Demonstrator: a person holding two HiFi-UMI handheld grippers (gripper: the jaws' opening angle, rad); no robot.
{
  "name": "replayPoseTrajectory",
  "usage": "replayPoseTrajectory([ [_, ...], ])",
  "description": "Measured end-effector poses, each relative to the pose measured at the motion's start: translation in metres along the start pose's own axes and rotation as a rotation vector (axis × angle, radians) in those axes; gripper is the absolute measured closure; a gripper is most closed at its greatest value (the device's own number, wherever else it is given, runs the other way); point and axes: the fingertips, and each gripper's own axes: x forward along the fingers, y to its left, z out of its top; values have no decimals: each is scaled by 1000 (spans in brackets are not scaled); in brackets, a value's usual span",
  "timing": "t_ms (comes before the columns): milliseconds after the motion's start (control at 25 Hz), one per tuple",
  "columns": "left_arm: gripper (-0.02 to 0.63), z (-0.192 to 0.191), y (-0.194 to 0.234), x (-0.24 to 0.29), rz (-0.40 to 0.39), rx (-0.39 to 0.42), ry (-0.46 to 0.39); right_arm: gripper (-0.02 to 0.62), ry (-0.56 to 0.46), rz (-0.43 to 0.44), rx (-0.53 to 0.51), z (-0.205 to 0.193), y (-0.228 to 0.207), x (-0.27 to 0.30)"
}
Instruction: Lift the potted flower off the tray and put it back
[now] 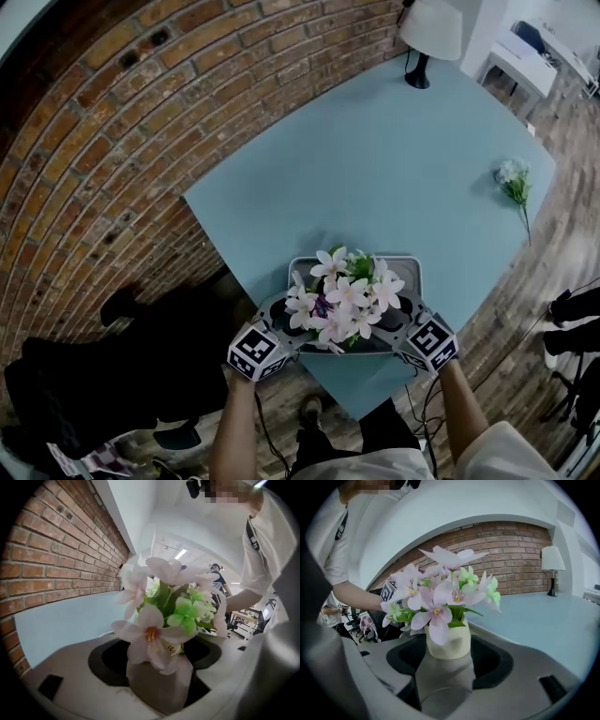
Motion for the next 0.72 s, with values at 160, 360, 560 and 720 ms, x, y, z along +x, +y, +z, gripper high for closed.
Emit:
replayPoseTrajectory([
  [160,229,-5,3,9,-12,-2,17,275,39,48,-39,-6,4,9],
  [360,229,-3,2,17,-36,-20,-1,276,78,50,-45,-17,0,17],
  [560,227,-2,4,17,-40,-11,12,278,50,76,-39,-10,5,23],
  [720,229,-2,2,18,-35,-7,15,279,48,78,-48,-10,6,24],
])
